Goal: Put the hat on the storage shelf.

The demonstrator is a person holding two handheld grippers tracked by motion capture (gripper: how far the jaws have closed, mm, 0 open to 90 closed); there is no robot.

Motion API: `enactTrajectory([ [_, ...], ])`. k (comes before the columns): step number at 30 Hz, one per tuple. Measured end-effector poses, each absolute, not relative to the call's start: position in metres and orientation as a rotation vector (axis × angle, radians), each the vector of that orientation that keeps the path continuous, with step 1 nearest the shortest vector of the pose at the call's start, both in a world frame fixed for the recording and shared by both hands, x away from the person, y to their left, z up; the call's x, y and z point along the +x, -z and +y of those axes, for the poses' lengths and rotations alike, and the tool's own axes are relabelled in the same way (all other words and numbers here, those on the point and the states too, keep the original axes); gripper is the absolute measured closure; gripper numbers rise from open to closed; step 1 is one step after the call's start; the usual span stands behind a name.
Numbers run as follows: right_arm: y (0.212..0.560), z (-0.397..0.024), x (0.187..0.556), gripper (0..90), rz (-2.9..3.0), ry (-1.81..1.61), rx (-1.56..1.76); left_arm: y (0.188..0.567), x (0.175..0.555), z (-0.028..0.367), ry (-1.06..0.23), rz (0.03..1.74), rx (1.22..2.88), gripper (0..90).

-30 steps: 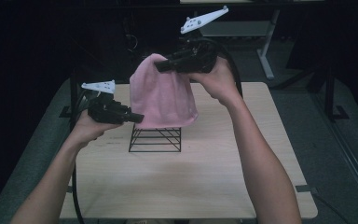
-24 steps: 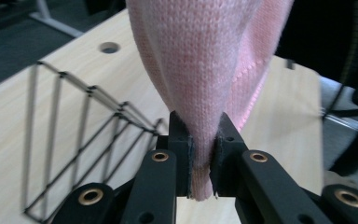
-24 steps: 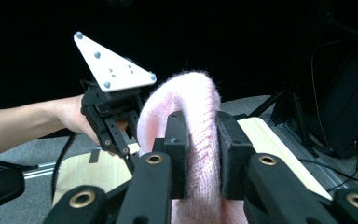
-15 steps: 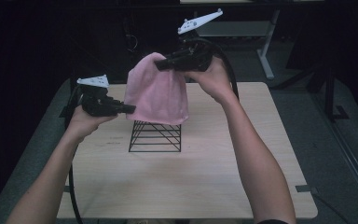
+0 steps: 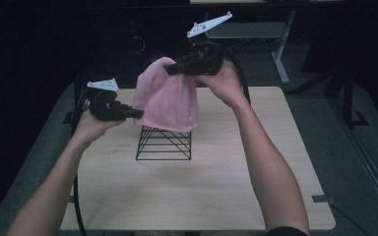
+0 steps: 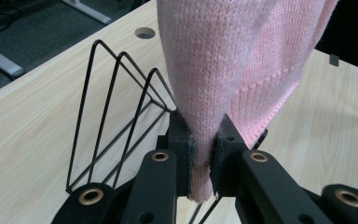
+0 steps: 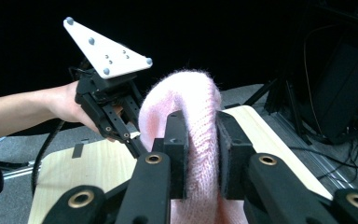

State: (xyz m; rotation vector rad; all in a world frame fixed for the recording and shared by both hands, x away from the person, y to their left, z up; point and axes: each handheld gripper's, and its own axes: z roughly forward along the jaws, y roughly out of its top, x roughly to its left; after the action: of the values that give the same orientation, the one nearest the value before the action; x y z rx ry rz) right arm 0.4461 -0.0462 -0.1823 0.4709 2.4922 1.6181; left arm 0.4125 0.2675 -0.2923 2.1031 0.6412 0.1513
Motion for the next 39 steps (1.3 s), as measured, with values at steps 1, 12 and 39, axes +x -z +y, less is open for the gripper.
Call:
enactTrajectory([
  [1,0.182,-0.046,0.444,76.0,2.49,-1.622,0.47,0.292,0.412,0.268,-0.154,0.635,2.106,80.4],
  [12,0.188,-0.034,0.436,75.7,2.538,-1.6,0.416,0.302,0.401,0.28,-0.175,0.646,2.125,80.5],
  [39,0.218,-0.02,0.426,74.9,2.638,-1.54,0.422,0.331,0.396,0.282,-0.179,0.669,2.245,80.6],
])
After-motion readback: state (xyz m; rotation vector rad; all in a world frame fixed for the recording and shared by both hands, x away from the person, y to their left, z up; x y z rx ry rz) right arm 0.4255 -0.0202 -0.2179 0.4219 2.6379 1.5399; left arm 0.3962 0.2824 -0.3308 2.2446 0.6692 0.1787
